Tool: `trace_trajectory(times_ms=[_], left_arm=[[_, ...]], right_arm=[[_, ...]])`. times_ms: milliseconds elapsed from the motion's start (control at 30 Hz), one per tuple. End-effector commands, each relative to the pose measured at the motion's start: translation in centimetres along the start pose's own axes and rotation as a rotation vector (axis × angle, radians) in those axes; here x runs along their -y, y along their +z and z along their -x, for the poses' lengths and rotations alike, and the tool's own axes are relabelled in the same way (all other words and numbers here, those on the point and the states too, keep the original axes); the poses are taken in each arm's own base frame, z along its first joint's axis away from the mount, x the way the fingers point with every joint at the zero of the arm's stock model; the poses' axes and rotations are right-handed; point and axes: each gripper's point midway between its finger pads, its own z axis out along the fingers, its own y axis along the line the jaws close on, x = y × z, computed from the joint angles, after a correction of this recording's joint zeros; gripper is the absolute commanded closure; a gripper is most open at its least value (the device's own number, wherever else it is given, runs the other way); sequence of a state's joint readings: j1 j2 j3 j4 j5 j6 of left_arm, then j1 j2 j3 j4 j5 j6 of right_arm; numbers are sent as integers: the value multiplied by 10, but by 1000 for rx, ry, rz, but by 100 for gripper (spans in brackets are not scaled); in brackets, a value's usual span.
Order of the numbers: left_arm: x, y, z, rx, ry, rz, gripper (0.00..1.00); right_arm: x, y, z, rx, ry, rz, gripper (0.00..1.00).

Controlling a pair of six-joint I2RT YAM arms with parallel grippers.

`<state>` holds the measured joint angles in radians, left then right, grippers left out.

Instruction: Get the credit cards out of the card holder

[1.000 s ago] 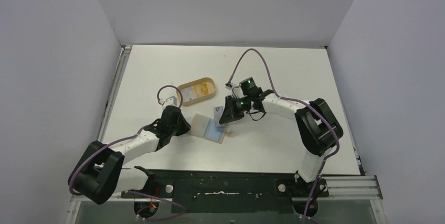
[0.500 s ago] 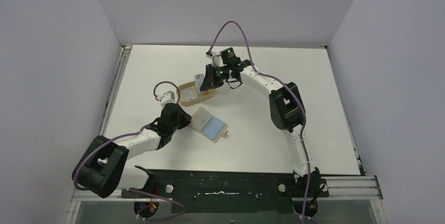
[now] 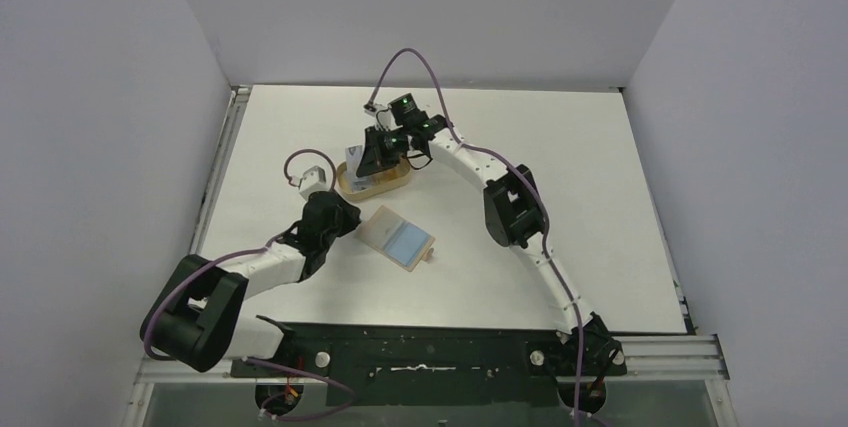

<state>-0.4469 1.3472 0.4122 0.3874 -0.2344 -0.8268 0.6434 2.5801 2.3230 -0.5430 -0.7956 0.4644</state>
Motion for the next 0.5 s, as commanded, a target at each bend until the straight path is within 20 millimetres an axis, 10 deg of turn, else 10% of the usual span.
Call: trace_trajectory(times_ms=[0, 200, 467], left_arm=[[12, 2, 22, 80, -21, -47, 100], [8, 0, 22, 57, -8, -59, 99], [25, 7, 31, 79, 46, -154, 46]], right_arm=[[-10, -2, 13, 17, -5, 23, 100], [-3, 6, 4, -12, 5, 16, 100], [-5, 12, -3, -33, -6, 15, 93]])
